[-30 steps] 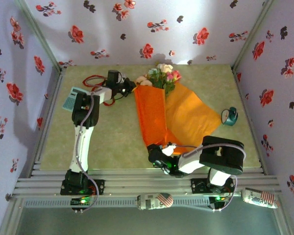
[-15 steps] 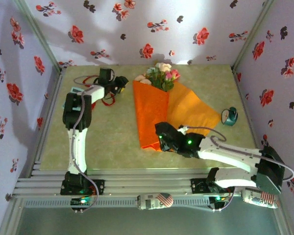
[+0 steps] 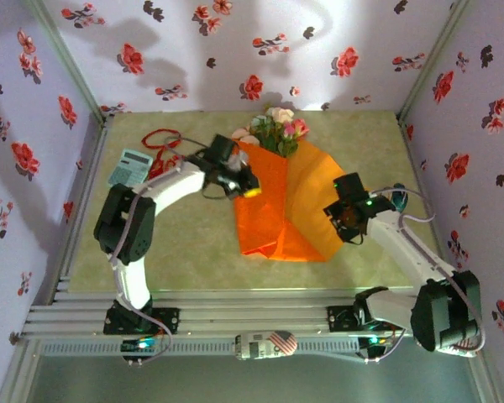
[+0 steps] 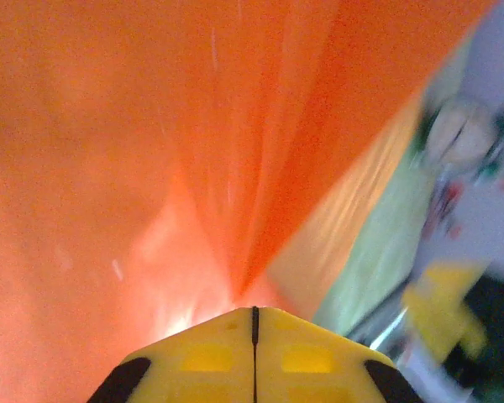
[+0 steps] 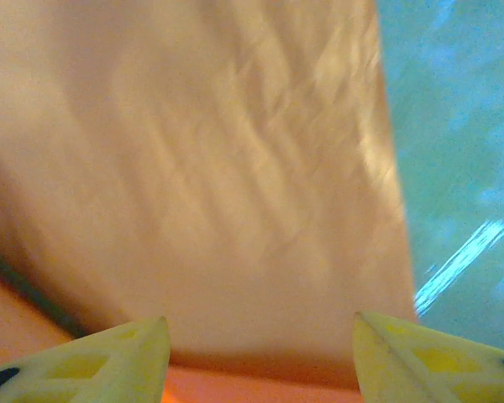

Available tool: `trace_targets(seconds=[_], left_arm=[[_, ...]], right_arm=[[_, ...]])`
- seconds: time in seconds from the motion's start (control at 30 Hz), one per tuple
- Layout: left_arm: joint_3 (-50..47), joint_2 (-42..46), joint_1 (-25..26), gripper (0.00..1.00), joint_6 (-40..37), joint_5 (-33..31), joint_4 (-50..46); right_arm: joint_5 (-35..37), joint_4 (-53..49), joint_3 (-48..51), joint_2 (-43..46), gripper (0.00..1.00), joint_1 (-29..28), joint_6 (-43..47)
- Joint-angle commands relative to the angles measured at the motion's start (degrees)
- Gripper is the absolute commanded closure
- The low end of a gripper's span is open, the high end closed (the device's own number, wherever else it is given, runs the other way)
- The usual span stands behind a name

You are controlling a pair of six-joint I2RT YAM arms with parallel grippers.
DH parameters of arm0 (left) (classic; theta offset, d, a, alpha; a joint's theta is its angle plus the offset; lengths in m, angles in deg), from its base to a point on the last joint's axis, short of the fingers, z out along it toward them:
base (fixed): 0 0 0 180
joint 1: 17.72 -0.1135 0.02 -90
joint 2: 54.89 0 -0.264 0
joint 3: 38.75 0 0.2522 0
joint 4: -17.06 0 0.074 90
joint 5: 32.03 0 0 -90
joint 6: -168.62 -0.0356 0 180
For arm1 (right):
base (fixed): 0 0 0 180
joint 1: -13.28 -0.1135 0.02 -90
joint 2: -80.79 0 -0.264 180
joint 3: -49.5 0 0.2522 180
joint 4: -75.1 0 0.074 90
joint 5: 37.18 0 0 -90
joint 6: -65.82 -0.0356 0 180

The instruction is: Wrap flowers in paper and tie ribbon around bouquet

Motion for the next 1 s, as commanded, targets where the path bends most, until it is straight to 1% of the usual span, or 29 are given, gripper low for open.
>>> trace_targets(seconds=[0.0,0.03,0.1,0.13,0.2,0.27,0.4,0.57,0.67,0.73,0.97], left_arm=[[-3.15,-1.11,2.05,0.94,-3.02,4.5,-8.85],[-3.18,-1.87,2.98,0.94,-3.34,5.39,-9.33],[-3.01,-3.77,4.93,0.94,-4.72,7.18,-10.04],[-2.71,-4.58,5.68,0.94,-5.28,7.66,-10.34],[-1.6,-6.46,7.39,0.95,-6.9,7.66,-12.86],[-1.61,-7.51,8.28,0.96,-8.13,5.94,-14.86],[-4.67,-8.43,8.28,1.0,-11.19,0.58,-16.59],[-8.33,-8.5,8.1,1.0,-11.66,-0.53,-12.53],[-8.7,-8.35,8.01,1.0,-12.36,-2.01,-13.44],[-8.98,-7.72,8.0,0.99,-12.82,-2.48,-13.64],[-7.76,-8.54,7.99,0.99,-14.18,-3.6,-15.2]], right_arm=[[-7.56,0.01,1.51,-4.74,0.41,4.16,14.6],[-8.96,0.87,1.25,-6.83,0.41,4.59,16.07],[-9.56,-0.34,-0.41,-11.78,0.42,4.67,18.09],[-9.36,-0.62,-0.77,-13.27,0.43,4.62,18.6],[-6.38,-2.16,-1.32,-14.6,0.42,4.76,19.35],[-3.2,-3.3,-1.74,-14.89,0.4,4.72,20.34],[-3.32,-2.7,-1.39,-17.58,0.38,4.79,21.86],[-3.23,-0.77,-0.66,-20.15,0.39,4.81,22.63],[-3.07,0.16,-1.45,-20.96,0.44,4.88,23.38],[-3.28,1.12,-1.73,-21.15,0.49,4.88,23.96],[-3.15,3.32,-0.94,-21.85,0.78,4.84,24.79]])
